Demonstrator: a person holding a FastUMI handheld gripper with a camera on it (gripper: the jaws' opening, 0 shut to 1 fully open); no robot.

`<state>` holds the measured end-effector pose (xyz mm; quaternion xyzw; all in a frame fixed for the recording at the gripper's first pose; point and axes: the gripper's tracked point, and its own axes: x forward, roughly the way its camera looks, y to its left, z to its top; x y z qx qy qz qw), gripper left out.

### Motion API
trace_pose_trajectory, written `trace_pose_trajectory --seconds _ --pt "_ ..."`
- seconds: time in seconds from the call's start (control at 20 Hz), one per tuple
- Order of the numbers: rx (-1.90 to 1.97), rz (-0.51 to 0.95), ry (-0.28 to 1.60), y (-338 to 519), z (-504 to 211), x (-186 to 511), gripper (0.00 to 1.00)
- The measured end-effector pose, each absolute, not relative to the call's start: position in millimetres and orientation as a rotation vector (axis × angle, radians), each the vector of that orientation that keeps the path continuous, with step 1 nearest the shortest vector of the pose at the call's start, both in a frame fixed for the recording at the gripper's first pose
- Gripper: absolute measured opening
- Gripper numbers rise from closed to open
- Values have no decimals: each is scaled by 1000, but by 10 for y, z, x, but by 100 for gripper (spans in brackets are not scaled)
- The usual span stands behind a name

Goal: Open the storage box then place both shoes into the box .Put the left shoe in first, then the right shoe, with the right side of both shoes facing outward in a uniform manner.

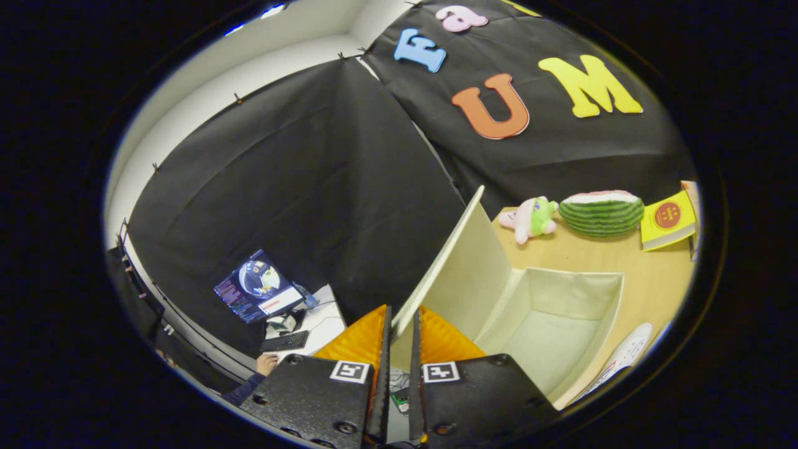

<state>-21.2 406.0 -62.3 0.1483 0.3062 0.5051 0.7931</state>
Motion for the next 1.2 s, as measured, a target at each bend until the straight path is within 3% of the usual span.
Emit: trace_pose_trajectory --seconds 0.1,0.25,0.45,0.55,0.7,0.9,1.2 --pt "275 1059 623 4116 -647 -117 26" --pt "213 1038 589 4156 -683 -67 63" --pt "211 1016 561 4101 -634 -34 79" --pt "194 997 538 4040 -625 5 85" --pt "177 978 509 3955 -600 -9 85" --pt "101 848 457 3571 -692 172 93" --pt "106 676 401 2900 -601 353 93"
